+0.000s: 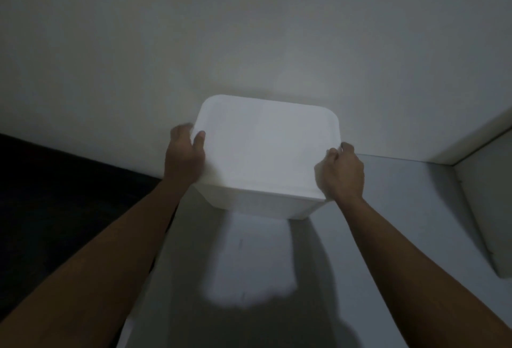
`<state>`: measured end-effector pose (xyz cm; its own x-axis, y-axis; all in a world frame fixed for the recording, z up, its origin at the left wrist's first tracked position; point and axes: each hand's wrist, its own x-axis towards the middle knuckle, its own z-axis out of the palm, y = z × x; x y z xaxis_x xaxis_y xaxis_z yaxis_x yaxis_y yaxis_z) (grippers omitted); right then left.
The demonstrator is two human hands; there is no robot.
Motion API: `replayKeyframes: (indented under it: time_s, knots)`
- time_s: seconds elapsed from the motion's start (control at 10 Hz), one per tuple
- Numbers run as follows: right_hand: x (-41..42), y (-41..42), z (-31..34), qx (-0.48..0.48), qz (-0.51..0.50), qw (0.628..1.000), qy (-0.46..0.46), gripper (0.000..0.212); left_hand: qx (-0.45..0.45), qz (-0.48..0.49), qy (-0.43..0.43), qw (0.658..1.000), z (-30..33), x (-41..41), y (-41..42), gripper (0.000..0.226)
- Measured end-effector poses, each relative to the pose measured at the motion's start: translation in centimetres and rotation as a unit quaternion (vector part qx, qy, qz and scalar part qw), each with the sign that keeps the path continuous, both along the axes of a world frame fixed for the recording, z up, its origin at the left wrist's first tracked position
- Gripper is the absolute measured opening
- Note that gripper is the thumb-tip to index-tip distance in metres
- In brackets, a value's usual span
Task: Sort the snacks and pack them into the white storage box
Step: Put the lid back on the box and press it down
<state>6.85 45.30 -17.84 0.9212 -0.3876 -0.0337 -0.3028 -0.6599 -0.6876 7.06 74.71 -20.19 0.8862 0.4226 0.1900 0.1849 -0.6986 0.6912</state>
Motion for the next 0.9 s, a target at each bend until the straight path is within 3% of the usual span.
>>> replayKeyframes:
  time_s: [0.1,0.2,0.4,0.7,0.8,0.9]
  knots:
    - [-0.3,-0.4,0.4,0.102,0.010,0.995,0.001,0.043,-0.096,0.071,-0.013,0.993,0.2,-0.9,0.0,0.044]
    - [-0.2,-0.5,0.0,0.142,0.012,0.990,-0.022,0.044,-0.110,0.032,-0.018,0.993,0.2,-0.8,0.0,0.039]
    - [1.1,-0.2,0.2,0.142,-0.004,0.990,-0.015,0.043,-0.121,0.013,-0.035,0.992,-0.2,0.6,0.4,0.037]
    - [2.1,-0.4,-0.2,0.121,-0.007,0.992,-0.024,0.044,-0.078,0.056,-0.048,0.994,-0.4,1.7,0.3,0.032]
    - [2.1,-0.6,-0.1,0.108,0.009,0.994,-0.017,0.045,0.051,0.079,-0.054,0.994,-0.1,1.5,0.3,0.036]
    - [1.6,-2.0,0.1,0.113,0.046,0.992,0.014,0.047,0.274,0.013,-0.126,0.953,0.4,0.7,-1.1,0.032]
